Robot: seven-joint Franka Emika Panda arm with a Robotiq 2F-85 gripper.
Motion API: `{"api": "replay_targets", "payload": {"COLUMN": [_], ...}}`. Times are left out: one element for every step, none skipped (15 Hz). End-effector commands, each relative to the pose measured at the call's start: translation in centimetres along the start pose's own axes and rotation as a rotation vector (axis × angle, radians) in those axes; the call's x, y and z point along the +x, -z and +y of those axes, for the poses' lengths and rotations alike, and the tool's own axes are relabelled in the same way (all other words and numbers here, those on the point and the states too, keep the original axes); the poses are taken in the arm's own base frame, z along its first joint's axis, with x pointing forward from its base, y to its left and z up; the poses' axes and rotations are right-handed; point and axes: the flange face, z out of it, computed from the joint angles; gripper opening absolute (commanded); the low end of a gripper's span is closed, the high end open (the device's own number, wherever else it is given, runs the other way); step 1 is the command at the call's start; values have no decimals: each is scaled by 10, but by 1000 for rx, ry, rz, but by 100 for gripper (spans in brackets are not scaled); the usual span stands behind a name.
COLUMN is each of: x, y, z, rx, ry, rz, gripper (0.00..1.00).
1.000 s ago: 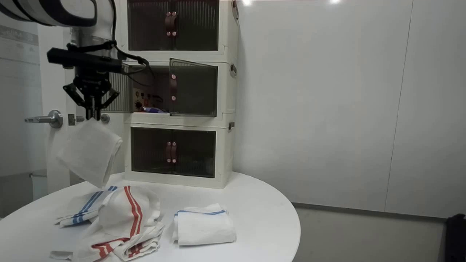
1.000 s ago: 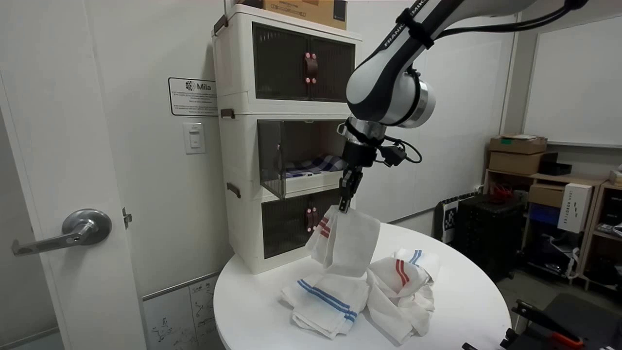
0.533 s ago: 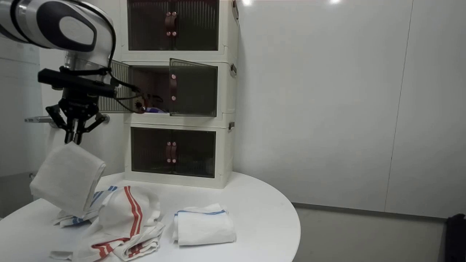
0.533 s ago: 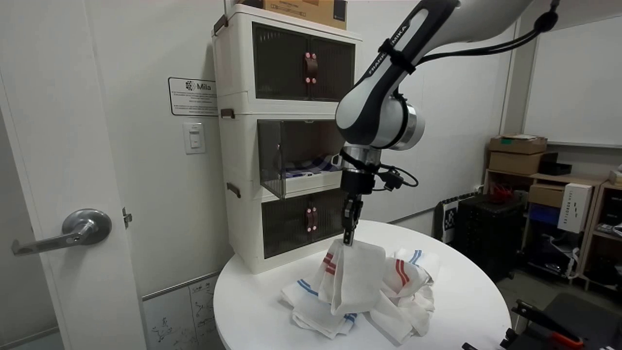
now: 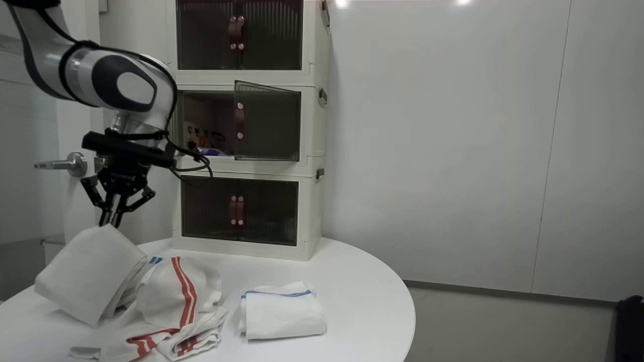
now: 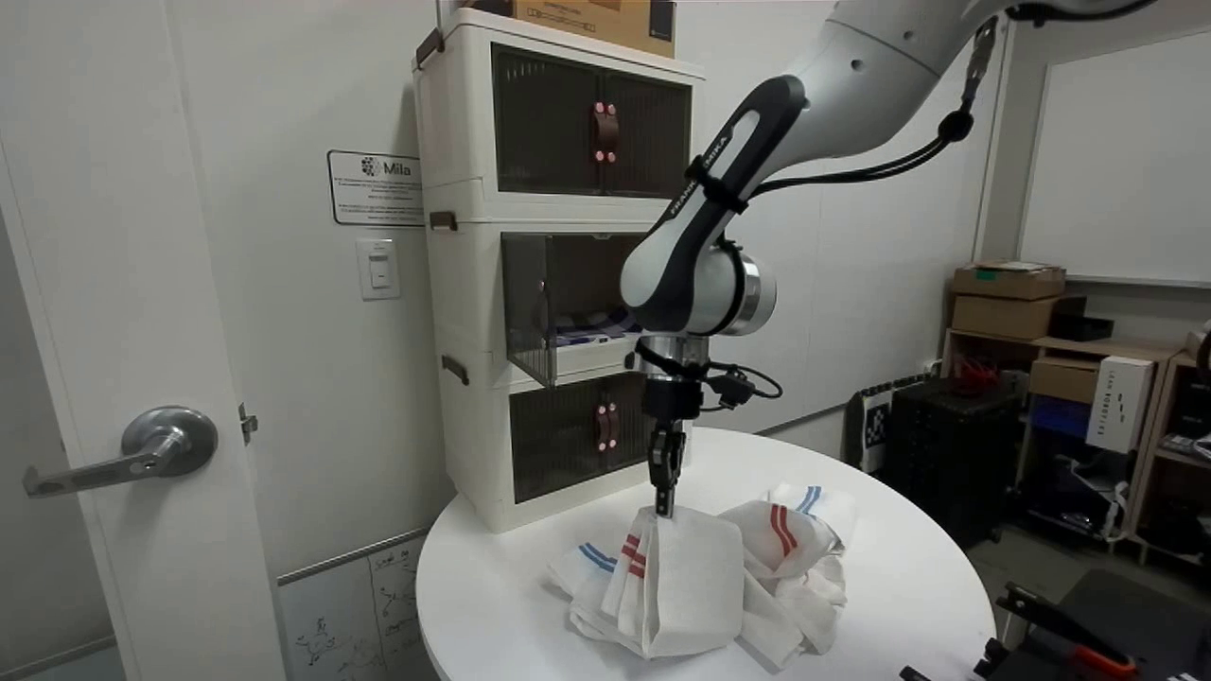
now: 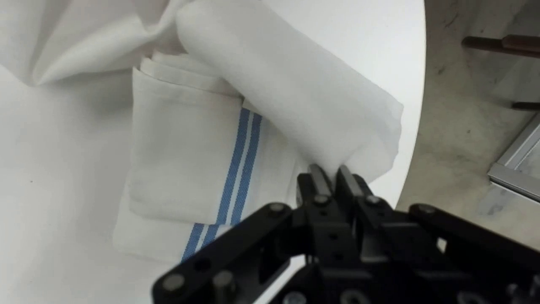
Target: Remove one towel from the middle cabinet
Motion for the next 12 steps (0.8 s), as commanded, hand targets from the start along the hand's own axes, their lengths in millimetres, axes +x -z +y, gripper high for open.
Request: {"api": "replay_targets", "payload": {"x": [33, 42, 51, 60, 68, 76, 81, 86, 89, 92, 93, 93], "y": [-18, -19, -19, -16, -13, -10, -6, -3, 1, 5, 10, 16], "z": [32, 40, 46, 51, 55, 59, 62, 65, 66, 68, 69, 69], "rx": [0, -19, -36, -52, -69, -84, -99, -111, -121, -131, -139, -149], "ry": [25, 28, 29, 31, 32, 33, 28, 22, 14, 6, 1, -4], "rz": [-30, -18, -1, 19, 40, 61, 78, 94, 113, 134, 152, 174], "gripper": [8, 8, 8, 8, 8, 9, 8, 34, 35, 40, 48, 55]}}
